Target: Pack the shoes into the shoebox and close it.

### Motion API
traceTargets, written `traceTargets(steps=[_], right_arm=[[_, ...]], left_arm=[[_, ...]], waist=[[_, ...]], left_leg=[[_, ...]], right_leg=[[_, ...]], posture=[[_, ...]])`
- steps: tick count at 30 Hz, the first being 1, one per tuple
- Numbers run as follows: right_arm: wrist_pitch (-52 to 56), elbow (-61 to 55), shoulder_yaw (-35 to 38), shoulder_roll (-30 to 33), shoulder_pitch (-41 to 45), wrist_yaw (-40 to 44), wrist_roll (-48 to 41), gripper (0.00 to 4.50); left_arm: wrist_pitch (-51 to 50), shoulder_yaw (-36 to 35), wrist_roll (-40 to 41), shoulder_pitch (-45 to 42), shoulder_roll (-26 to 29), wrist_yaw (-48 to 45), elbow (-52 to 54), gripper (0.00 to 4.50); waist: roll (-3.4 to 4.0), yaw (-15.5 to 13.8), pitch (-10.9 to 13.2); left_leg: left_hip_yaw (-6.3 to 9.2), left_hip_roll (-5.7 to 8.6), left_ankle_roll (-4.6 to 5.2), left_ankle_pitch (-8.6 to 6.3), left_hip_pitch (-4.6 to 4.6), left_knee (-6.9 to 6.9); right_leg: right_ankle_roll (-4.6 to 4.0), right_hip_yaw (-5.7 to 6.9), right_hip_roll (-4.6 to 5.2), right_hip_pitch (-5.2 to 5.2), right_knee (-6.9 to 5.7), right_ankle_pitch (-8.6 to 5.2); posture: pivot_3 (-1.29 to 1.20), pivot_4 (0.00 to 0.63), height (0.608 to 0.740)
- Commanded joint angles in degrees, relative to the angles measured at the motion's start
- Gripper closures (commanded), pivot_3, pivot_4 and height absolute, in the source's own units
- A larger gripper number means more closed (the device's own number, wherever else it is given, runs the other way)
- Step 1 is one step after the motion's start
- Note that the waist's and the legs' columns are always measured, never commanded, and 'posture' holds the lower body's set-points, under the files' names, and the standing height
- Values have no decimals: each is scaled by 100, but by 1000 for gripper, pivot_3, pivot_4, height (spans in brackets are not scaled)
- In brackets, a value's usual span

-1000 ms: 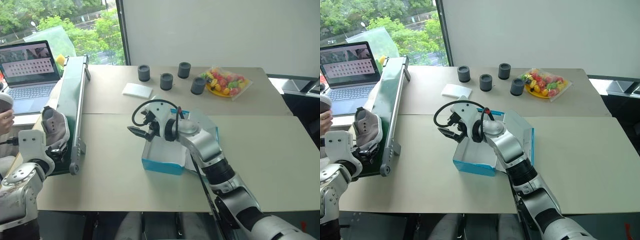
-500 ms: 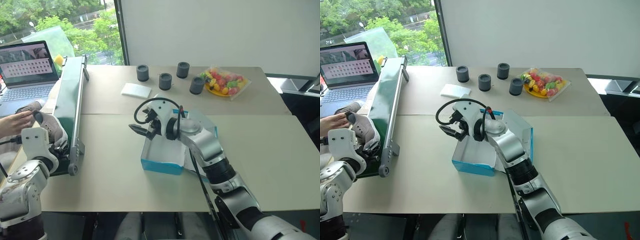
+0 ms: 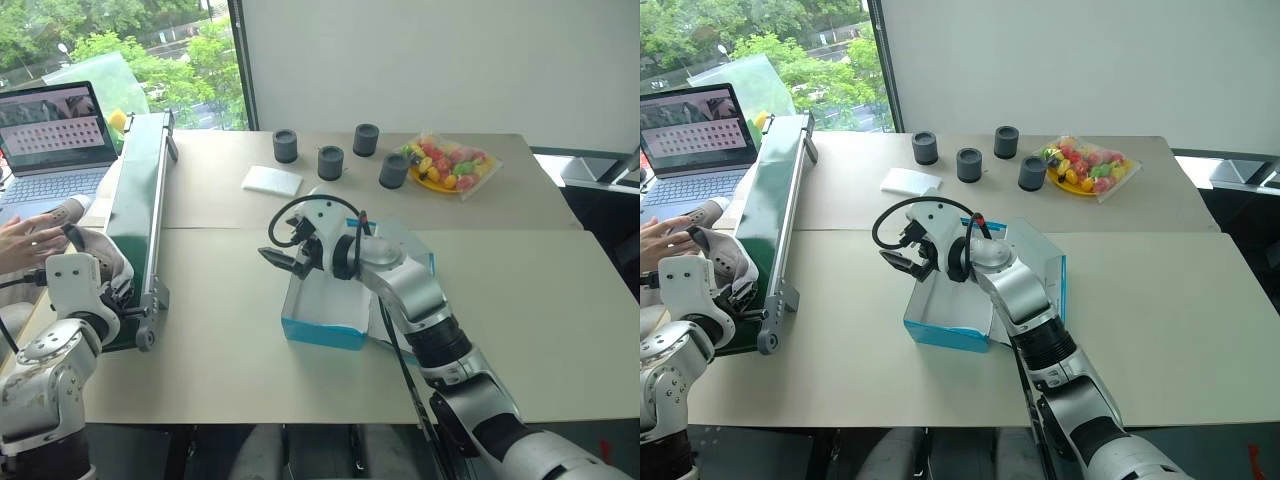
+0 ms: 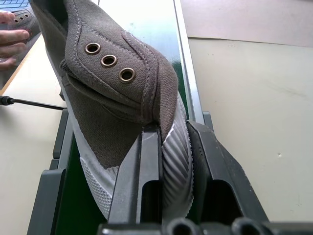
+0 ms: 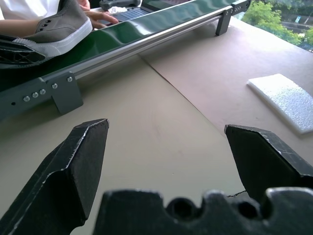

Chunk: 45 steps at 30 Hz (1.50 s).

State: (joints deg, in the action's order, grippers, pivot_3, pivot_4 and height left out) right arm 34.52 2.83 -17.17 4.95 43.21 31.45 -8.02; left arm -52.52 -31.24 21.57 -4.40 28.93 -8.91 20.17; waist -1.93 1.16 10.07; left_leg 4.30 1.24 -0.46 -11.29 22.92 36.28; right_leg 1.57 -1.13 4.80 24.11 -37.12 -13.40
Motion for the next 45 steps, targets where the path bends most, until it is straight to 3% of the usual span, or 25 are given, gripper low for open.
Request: traceTargets(steps=[1,7,10,12,15,18,22,33,45], right_arm=[[4,-122,129,-42,128,-47,-28,0],[23,-4,245,-112,182,-132,-86,0],[354,117,642,-353,284,-290,-403,0],[1090,374,1544,-752,592,-619,-1156,0],[1955,800,2681,-1057,1058,-946,-2126,0],[2703,1685,3869,-1028,1692,-1364,-3080,0],[3307,2518,4686,-794,2354,-1612,-3798,0],[3894,2448,3881,-659,2325,-1268,-3716,0],[3540,3016,4203,-737,2690,-1373,-3783,0]], left_arm=[[356,-40,-171,-345,-129,420,541,4125],[388,458,-340,-1056,-530,991,1472,4125],[516,1101,-548,-1131,-370,841,1879,4125],[609,1712,-473,-983,-272,463,2199,4125],[587,2056,-126,-721,-410,109,2500,4125],[495,2214,191,-474,-484,-174,2713,4125],[442,2249,303,-453,-438,-295,2721,4125],[485,2374,398,-717,-477,-361,2658,4125],[439,2593,563,-711,-453,-428,2662,4125]], waist=[[-1,-13,0],[-15,-20,-3],[-15,2,-3],[-14,29,-3],[-13,65,-2],[-12,78,-1],[-9,110,0],[-9,136,0],[-9,139,0]], left_leg=[[1,-1,0,0,2,1],[3,0,-3,0,28,6],[1,-2,-6,-2,30,4],[-2,-5,-7,-3,29,2],[-3,-9,-7,-3,29,2],[-5,-14,-6,-3,29,2],[-33,-18,-5,-3,29,2],[-72,-25,0,-5,33,3],[-74,-26,0,-5,32,5]], right_leg=[[0,0,-1,1,1,0],[1,3,-1,12,7,3],[2,2,-3,14,9,3],[1,-3,-7,17,8,3],[0,-7,-10,17,6,4],[-1,-8,-14,16,9,4],[-4,-9,-24,16,10,4],[-4,-18,-30,16,12,4],[-4,-20,-32,16,11,4]], posture=[[0,150,740],[0,150,740],[0,150,740],[0,150,740],[0,150,740],[0,150,740],[0,150,740],[0,150,740],[0,150,740]])
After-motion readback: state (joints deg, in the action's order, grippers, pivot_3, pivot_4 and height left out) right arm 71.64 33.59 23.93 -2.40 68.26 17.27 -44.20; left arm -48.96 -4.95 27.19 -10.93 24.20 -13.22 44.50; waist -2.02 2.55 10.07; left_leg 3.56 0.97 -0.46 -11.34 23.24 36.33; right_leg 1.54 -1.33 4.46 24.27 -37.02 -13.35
